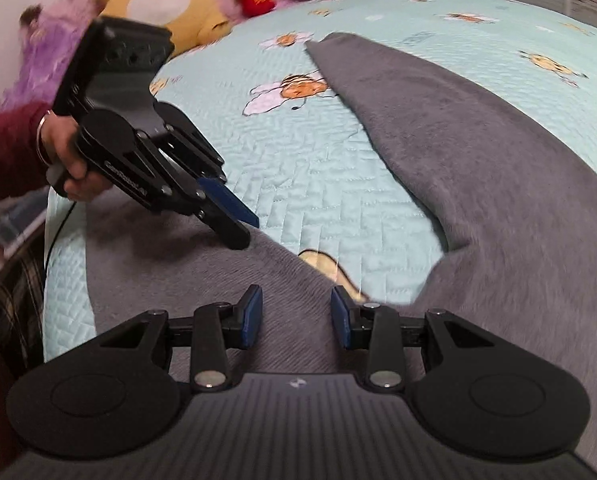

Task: Fold clothes
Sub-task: 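Grasp the sweatshirt edge with the left tool while the right tool grasps it too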

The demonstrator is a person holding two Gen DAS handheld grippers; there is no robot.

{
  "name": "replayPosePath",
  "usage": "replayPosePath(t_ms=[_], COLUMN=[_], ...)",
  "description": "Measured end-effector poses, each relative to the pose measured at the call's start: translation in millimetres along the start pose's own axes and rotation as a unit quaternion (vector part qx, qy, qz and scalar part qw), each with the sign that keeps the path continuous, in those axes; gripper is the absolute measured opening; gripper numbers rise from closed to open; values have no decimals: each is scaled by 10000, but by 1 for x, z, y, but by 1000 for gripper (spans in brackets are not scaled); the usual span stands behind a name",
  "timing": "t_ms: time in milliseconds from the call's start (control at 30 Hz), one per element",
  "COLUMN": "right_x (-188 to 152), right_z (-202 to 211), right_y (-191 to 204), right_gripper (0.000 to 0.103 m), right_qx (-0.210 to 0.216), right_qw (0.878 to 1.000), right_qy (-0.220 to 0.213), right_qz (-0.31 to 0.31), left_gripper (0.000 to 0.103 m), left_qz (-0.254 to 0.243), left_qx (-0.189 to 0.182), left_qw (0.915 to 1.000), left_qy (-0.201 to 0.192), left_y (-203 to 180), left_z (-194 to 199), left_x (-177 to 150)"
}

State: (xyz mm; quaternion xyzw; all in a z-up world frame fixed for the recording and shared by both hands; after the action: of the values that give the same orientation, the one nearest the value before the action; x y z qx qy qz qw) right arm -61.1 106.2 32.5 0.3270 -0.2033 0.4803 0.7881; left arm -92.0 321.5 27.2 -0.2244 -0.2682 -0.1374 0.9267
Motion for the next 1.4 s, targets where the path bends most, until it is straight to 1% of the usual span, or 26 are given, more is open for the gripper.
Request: replayPosePath(t_ms=[100, 167, 233, 267, 333, 367, 400, 500, 533, 567, 633, 733, 767, 800, 833, 867, 900, 933, 967, 1033, 1067, 1100, 1133, 1200, 1333, 1400], right_x=[10, 14, 19, 21, 25, 27, 29, 28, 26, 24, 23, 26, 27, 28, 29, 30, 32, 33, 35, 38, 40, 42, 43, 45, 47, 48], right_z=[-2, -4, -6, -7, -10, -11, -12, -12, -12, -12, -13, -15, -17, -18, -20, -21, -22, -23, -25, -26, -27, -28, -29, -31, -42, -44], right_y=[-5, -2, 1, 2, 5, 6, 8, 14, 16, 17, 14, -1, -6, -12, -17, -22, -26, -30, -33, -38, -41, -43, -44, -49, -55, -53], right_gripper=[39, 42, 56, 57, 57, 57, 57, 55, 50, 47, 46, 46, 46, 47, 47, 47, 47, 47, 47, 47, 47, 47, 47, 47, 47, 47], right_qx=[139, 201, 262, 293, 355, 385, 416, 391, 387, 334, 244, 447, 568, 708, 853, 1000, 1149, 1309, 1454, 1649, 1743, 1824, 1897, 2036, 2189, 2178], right_qw=[9997, 9987, 9970, 9958, 9930, 9913, 9894, 9841, 9825, 9813, 9823, 9871, 9878, 9883, 9883, 9878, 9869, 9853, 9834, 9798, 9777, 9758, 9738, 9698, 9632, 9633], right_qy=[97, 211, 325, 382, 495, 552, 608, 739, 768, 780, 754, 759, 793, 835, 887, 927, 950, 984, 1023, 1109, 1159, 1204, 1252, 1343, 1554, 1568], right_qz=[175, 415, 654, 773, 1012, 1131, 1249, 1565, 1650, 1726, 1695, 1333, 1210, 1065, 902, 750, 614, 477, 362, 220, 156, 110, 80, -18, -116, -26], left_gripper=[8, 8, 8, 8, 6, 2, 2, 2, 2, 2, 3, 5, 11, 23, 32, 47, 53, 54, 55, 52, 42, 20, 10, 3, 3, 3], left_qz=[-158, -215, -288, -320, -378, -406, -434, -520, -482, -408, -263, -77, -37, -11, -23, -53, -70, -82, -67, 139, 242, 257, 230, 163, 9, -110], left_qx=[16, 32, 49, -5, -192, -285, -393, -539, -581, -605, -565, -306, -209, -104, 6, 115, 116, 51, -97, -278, -320, -363, -399, -464, -528, -532], left_qw=[9997, 9994, 9989, 9987, 9982, 9978, 9973, 9969, 9970, 9972, 9978, 9983, 9982, 9980, 9979, 9979, 9984, 9991, 9996, 9995, 9989, 9985, 9983, 9981, 9986, 9984], left_qy=[-171, -278, -367, -395, -426, -442, -433, -229, -159, -151, -236, -496, -563, -617, -649, -641, -546, -407, -238, 94, 236, 312, 355, 363, -43, -161], left_y=[-11, -16, -20, -23, -28, -30, -33, -38, -37, -35, -29, -18, -15, -12, -9, -6, -4, -2, 1, 9, 13, 14, 14, 13, 3, -5], left_z=[8, 13, 18, 20, 25, 27, 28, 20, 16, 13, 12, 18, 20, 23, 24, 23, 20, 16, 11, -2, -7, -11, -12, -12, 7, 15], left_x=[-1, -2, -2, -2, -3, -4, -5, -11, -13, -14, -13, -6, -3, -1, 2, 5, 7, 9, 10, 12, 12, 12, 11, 10, 7, 3])
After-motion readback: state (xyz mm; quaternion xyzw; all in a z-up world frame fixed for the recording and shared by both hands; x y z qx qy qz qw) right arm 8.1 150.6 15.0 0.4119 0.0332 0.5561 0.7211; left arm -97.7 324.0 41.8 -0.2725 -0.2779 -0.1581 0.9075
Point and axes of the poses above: each gripper's, at about its wrist camera, not at the fingertips, and z roughly against the way its jaws point, y to its left, x to its top, the point moved 2 cm from there along -z, roughly the way its jaws point, and after that the axes turned 5 degrees about x, right-handed, at the moved point
